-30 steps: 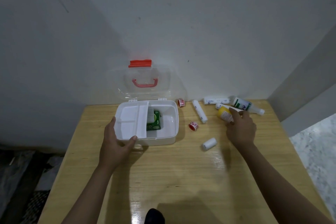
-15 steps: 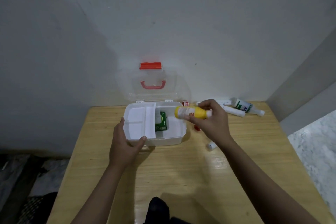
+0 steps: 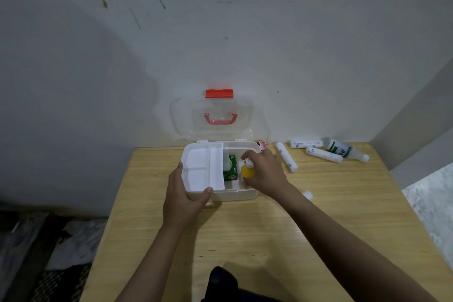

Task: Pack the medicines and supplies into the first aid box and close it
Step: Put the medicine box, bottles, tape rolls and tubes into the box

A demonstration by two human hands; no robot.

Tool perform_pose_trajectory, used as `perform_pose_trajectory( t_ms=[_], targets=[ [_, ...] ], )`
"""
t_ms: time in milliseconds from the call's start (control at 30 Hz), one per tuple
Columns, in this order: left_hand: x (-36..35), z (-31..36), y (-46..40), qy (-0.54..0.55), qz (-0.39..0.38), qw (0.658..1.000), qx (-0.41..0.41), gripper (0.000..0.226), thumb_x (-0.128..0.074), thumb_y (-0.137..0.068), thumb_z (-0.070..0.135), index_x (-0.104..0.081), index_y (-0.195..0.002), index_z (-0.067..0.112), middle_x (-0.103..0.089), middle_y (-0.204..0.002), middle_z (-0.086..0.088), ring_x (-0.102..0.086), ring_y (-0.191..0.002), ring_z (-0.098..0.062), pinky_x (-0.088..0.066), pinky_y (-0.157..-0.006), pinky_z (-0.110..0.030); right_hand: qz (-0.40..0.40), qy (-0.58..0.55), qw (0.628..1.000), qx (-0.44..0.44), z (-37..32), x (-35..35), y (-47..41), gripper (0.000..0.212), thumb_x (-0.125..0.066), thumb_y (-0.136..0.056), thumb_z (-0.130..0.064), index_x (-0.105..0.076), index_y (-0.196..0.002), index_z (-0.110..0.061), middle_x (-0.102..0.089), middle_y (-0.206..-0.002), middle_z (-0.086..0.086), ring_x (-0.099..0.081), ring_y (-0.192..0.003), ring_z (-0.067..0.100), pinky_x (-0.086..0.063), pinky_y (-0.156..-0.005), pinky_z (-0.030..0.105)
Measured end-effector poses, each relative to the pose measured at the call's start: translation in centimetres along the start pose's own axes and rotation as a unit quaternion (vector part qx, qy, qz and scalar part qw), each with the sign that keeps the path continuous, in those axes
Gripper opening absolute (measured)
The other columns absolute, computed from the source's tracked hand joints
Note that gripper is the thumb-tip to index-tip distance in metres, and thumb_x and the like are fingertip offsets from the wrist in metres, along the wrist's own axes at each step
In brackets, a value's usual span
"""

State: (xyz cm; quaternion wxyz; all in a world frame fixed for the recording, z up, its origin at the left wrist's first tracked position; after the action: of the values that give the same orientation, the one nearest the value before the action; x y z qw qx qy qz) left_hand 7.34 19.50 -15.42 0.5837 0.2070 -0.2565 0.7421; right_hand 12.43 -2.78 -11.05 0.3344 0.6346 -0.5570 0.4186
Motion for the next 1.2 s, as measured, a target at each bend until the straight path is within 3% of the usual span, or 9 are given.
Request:
perform_pose_trajectory(
  t_ms=[233, 400, 467, 567, 733, 900, 1000, 1100, 1200],
  targets=[
    [-0.1, -0.1, 0.0, 0.001, 0.008, 1.0, -0.001, 0.094, -0.079, -0.071, 0.039, -0.024, -0.145, 0.021, -0.035, -0.143, 0.002, -0.033, -0.122, -0.007, -0.043, -0.086, -0.03, -0.005, -0.105, 0.994, 0.011, 1.2, 0.6, 0.6, 0.062, -0.08, -0.067, -0.027, -0.056, -0.124, -0.027, -0.064, -0.117, -0.002, -0.054, -0.109, 0.019, -0.044, -0.09, 0.042],
    [-0.3, -0.4, -0.1, 0.0, 0.01, 1.0, -0.001, 0.094, -0.079, -0.071, 0.036, -0.024, -0.145, 0.021, -0.036, -0.141, 0.001, -0.035, -0.121, -0.009, -0.045, -0.083, -0.031, 0.152, -0.253, 0.955, -0.022, 4.0, 2.4, 2.6, 0.027, -0.074, -0.078, -0.031, -0.068, -0.102, -0.018, -0.067, -0.095, -0.012, -0.06, -0.088, 0.002, -0.046, -0.078, 0.012],
    [-0.3, -0.4, -0.1, 0.004, 0.011, 1.0, -0.002, 0.093, -0.079, -0.071, 0.035, -0.024, -0.145, 0.021, -0.036, -0.141, 0.001, -0.034, -0.121, -0.008, -0.044, -0.083, -0.031, 0.197, -0.226, 0.95, -0.085, 6.7, 2.3, 2.6, 0.023, -0.07, -0.082, -0.03, -0.068, -0.1, -0.016, -0.067, -0.093, -0.007, -0.061, -0.087, 0.008, -0.048, -0.078, 0.02],
    [-0.3, -0.4, -0.1, 0.006, 0.008, 1.0, -0.003, 0.095, -0.079, -0.07, 0.04, -0.024, -0.145, 0.021, -0.035, -0.141, 0.002, -0.033, -0.12, -0.007, -0.044, -0.083, -0.031, 0.203, -0.069, 0.96, -0.181, 11.6, 1.7, 1.9, 0.029, -0.067, -0.081, -0.026, -0.066, -0.107, -0.013, -0.068, -0.107, 0.009, -0.059, -0.099, 0.027, -0.047, -0.083, 0.04],
    [-0.2, -0.2, -0.1, 0.009, 0.008, 1.0, -0.002, 0.096, -0.073, -0.067, 0.048, -0.025, -0.145, 0.02, -0.035, -0.142, 0.002, -0.033, -0.123, -0.007, -0.043, -0.087, -0.032, 0.163, 0.041, 0.949, -0.267, 17.2, 2.2, 1.0, 0.049, -0.054, -0.073, 0.009, -0.058, -0.12, -0.005, -0.058, -0.122, 0.023, -0.05, -0.111, 0.042, -0.045, -0.089, 0.051],
    [-0.3, -0.2, -0.1, 0.007, 0.011, 1.0, 0.001, 0.096, -0.073, -0.066, 0.047, -0.025, -0.144, 0.019, -0.035, -0.141, 0.002, -0.033, -0.121, -0.007, -0.043, -0.083, -0.03, 0.129, 0.131, 0.934, -0.306, 19.3, 2.0, 0.8, 0.042, -0.055, -0.073, 0.006, -0.06, -0.111, -0.01, -0.062, -0.114, 0.016, -0.051, -0.111, 0.038, -0.035, -0.098, 0.05],
    [-0.4, -0.2, -0.1, 0.008, 0.009, 1.0, 0.003, 0.096, -0.071, -0.065, 0.048, -0.025, -0.144, 0.02, -0.035, -0.141, 0.002, -0.033, -0.121, -0.007, -0.042, -0.083, -0.03, 0.14, 0.134, 0.942, -0.273, 19.5, 1.9, 0.4, 0.038, -0.058, -0.07, 0.006, -0.064, -0.105, -0.008, -0.065, -0.104, 0.017, -0.059, -0.098, 0.039, -0.043, -0.087, 0.046],
    [-0.4, -0.2, -0.1, 0.013, 0.01, 1.0, 0.004, 0.097, -0.07, -0.064, 0.052, -0.025, -0.144, 0.021, -0.035, -0.141, 0.003, -0.034, -0.122, -0.008, -0.043, -0.084, -0.031, 0.147, 0.077, 0.959, -0.23, 19.0, 1.9, 0.1, 0.024, -0.061, -0.073, -0.002, -0.067, -0.095, -0.01, -0.069, -0.089, 0.013, -0.062, -0.08, 0.034, -0.051, -0.067, 0.039],
    [-0.4, -0.3, -0.1, 0.017, 0.011, 1.0, 0.006, 0.096, -0.07, -0.065, 0.05, -0.025, -0.144, 0.021, -0.035, -0.141, 0.003, -0.035, -0.123, -0.009, -0.044, -0.086, -0.032, 0.15, -0.049, 0.969, -0.189, 17.8, 1.0, 0.1, 0.013, -0.066, -0.081, -0.012, -0.067, -0.094, -0.01, -0.069, -0.09, 0.008, -0.059, -0.08, 0.024, -0.044, -0.067, 0.031]
  ],
)
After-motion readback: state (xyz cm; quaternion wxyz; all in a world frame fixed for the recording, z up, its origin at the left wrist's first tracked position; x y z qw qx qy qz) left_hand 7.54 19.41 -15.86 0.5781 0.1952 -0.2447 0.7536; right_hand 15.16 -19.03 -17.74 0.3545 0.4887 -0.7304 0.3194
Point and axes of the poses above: each hand's wrist, its own y-axis away from the middle knuckle, its own x-axis out of the back of the hand, z = x × y, the point moved 3 cm from there along -y, towards the middle knuckle
